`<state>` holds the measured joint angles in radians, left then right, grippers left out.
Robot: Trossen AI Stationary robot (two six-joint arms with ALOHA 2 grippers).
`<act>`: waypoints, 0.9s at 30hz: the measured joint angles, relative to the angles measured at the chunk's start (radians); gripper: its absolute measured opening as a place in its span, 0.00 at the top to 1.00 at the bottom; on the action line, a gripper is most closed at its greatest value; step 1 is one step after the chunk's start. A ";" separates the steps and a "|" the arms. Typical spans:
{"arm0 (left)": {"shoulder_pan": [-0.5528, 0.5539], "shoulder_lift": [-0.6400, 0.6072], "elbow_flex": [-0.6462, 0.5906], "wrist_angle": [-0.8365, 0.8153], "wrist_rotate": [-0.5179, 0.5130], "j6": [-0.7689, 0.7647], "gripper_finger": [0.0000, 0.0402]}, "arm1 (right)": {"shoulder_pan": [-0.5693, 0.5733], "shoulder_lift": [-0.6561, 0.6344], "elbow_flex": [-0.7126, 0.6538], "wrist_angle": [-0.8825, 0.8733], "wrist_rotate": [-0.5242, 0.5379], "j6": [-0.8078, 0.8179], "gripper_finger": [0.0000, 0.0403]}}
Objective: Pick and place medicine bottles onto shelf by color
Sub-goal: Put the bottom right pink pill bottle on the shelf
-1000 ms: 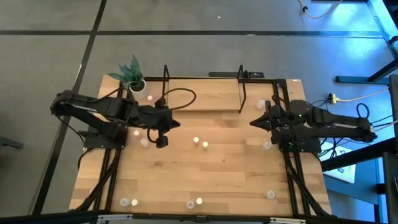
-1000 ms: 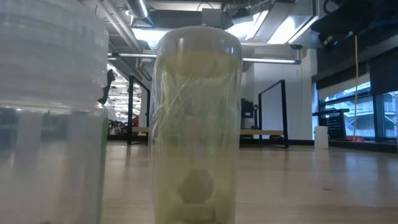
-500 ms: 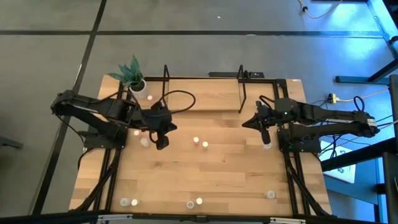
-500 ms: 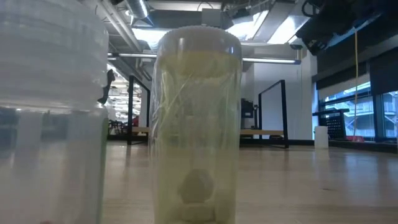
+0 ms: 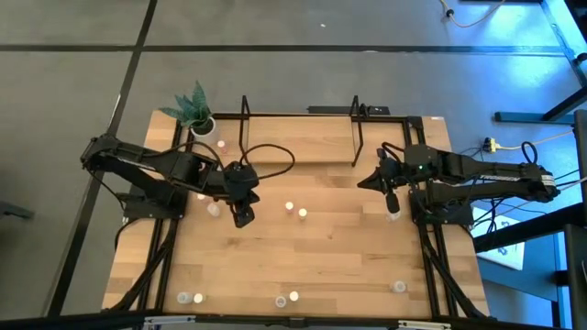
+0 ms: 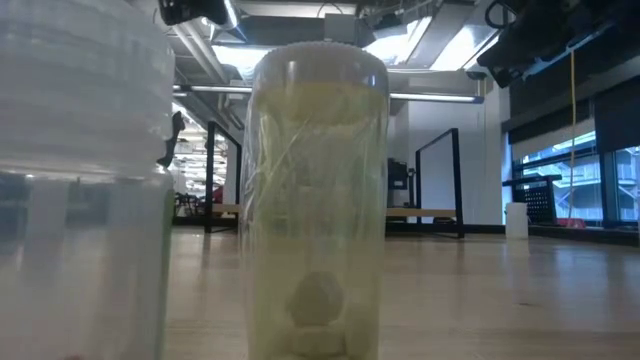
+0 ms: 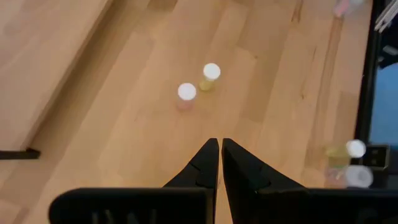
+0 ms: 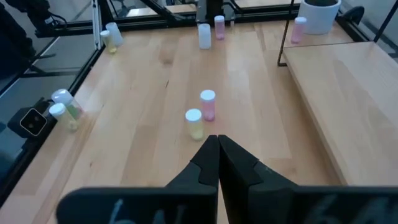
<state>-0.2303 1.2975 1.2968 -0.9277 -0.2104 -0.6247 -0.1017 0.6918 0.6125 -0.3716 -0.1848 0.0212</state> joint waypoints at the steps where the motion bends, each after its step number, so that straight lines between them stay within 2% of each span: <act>1: 0.000 0.002 0.000 0.000 0.000 -0.012 0.97 | 0.000 0.000 0.000 0.000 0.000 0.000 0.99; 16: 0.001 0.005 0.000 0.000 -0.017 -0.035 0.97 | 0.000 0.000 0.000 0.001 0.000 0.000 0.99; 27: 0.001 0.005 0.000 -0.038 -0.121 -0.267 0.97 | 0.000 0.000 0.000 0.001 0.000 0.000 0.99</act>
<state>-0.2295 1.3025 1.2968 -0.9658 -0.3312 -0.8916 -0.1017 0.6918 0.6121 -0.3706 -0.1845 0.0209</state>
